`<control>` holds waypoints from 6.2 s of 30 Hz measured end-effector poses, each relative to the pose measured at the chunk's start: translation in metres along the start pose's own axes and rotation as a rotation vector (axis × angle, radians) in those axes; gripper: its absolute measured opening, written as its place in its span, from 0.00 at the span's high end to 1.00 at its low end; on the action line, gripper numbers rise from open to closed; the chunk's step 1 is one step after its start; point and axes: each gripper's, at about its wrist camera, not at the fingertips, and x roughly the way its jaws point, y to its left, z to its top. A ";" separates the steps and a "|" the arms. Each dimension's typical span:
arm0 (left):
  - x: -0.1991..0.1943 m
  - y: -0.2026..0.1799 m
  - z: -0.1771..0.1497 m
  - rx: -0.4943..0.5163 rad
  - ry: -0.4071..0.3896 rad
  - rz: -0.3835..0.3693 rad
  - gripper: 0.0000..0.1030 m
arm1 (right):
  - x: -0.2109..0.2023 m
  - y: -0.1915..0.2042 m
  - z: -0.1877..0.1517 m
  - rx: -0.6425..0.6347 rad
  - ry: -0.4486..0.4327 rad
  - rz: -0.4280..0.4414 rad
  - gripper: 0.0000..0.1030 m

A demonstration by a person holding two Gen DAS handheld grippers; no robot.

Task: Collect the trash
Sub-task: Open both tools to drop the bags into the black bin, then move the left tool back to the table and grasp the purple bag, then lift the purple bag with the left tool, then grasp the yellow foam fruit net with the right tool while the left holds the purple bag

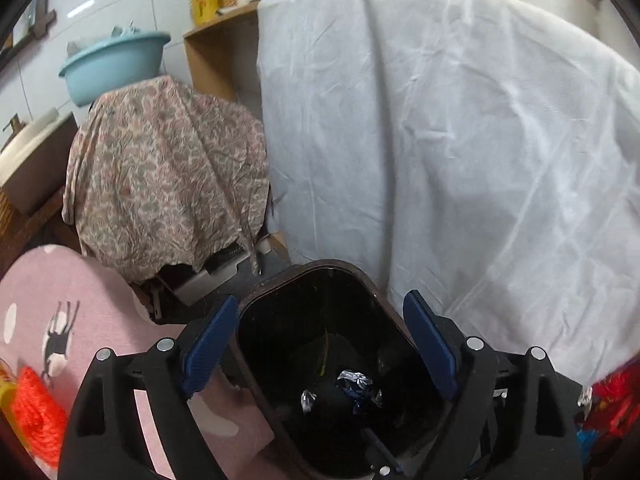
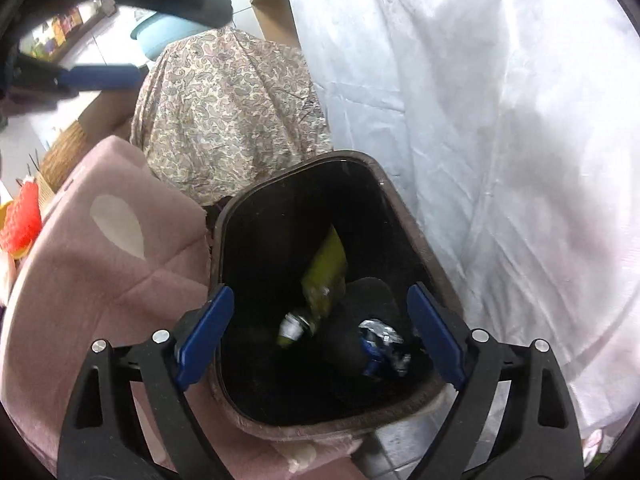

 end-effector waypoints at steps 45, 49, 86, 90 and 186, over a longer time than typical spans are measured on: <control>-0.314 0.212 -0.264 -0.151 -0.336 0.275 0.05 | -0.249 0.276 -0.087 -0.549 -0.282 0.278 0.06; -0.309 0.228 -0.277 -0.174 -0.306 0.282 0.05 | -0.252 0.284 -0.094 -0.550 -0.289 0.278 0.06; -0.250 0.182 -0.265 0.036 -0.114 0.197 0.87 | -0.233 0.280 -0.076 -0.503 -0.253 0.317 0.06; -0.272 0.187 -0.274 -0.004 -0.152 0.171 0.88 | -0.232 0.288 -0.072 -0.525 -0.258 0.344 0.06; -0.286 0.172 -0.205 -0.107 -0.246 -0.093 0.92 | -0.222 0.166 -0.018 -0.434 -0.254 0.384 0.88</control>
